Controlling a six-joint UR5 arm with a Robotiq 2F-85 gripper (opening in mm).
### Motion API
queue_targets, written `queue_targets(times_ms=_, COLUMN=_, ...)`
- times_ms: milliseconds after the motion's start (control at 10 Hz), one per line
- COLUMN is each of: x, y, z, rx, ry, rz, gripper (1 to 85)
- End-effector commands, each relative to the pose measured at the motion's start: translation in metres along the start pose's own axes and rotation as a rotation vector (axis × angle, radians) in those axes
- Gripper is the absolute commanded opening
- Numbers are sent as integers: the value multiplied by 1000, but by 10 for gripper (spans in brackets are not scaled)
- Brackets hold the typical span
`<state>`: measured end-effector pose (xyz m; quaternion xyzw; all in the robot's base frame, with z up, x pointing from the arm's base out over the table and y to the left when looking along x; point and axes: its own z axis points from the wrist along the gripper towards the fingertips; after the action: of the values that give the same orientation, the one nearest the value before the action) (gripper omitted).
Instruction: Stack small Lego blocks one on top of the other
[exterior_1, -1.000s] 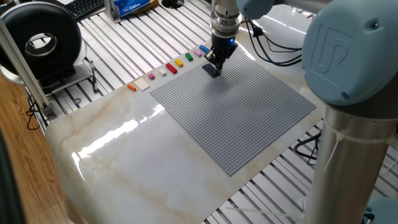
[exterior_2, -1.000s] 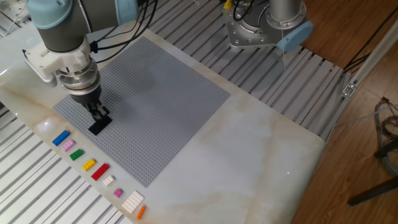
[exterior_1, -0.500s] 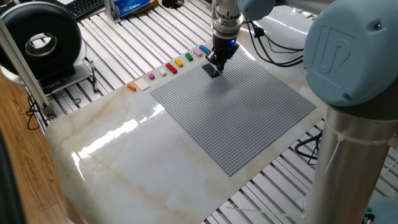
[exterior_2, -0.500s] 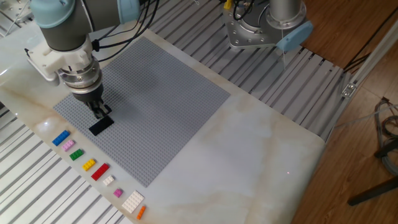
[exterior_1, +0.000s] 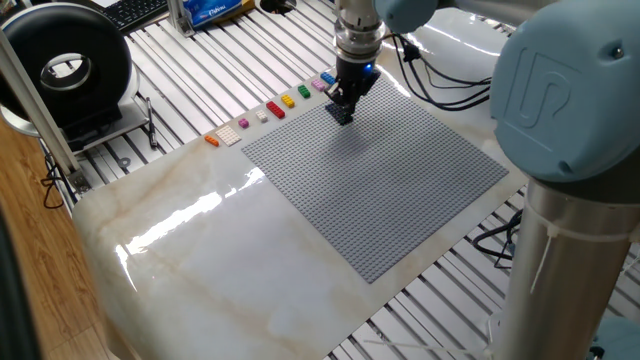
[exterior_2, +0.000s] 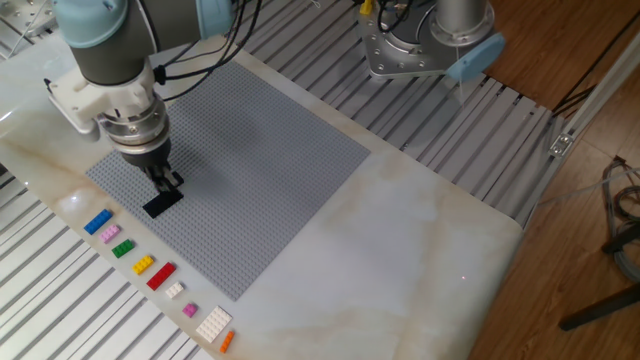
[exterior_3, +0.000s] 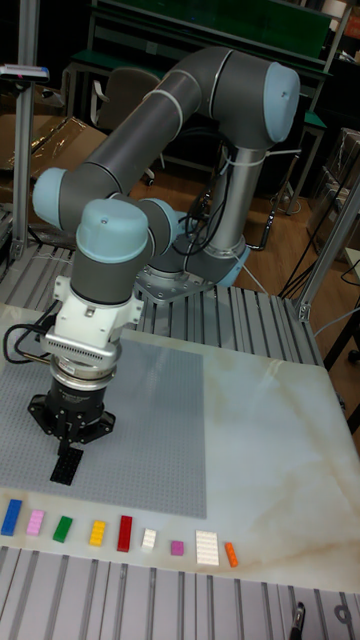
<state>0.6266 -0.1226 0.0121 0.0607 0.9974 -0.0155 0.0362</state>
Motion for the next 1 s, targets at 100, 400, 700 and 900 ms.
queue_targets(times_ms=100, x=-7, y=27, z=0, rx=-36, ry=-26, rz=52, gripper=10)
queue_targets(times_ms=400, x=-8, y=29, z=2, rx=-42, ry=-29, rz=49, gripper=10)
queue_targets(times_ms=700, x=-6, y=30, z=5, rx=-41, ry=-32, rz=52, gripper=10)
queue_targets(times_ms=900, x=-3, y=29, z=7, rx=-37, ry=-32, rz=50, gripper=10)
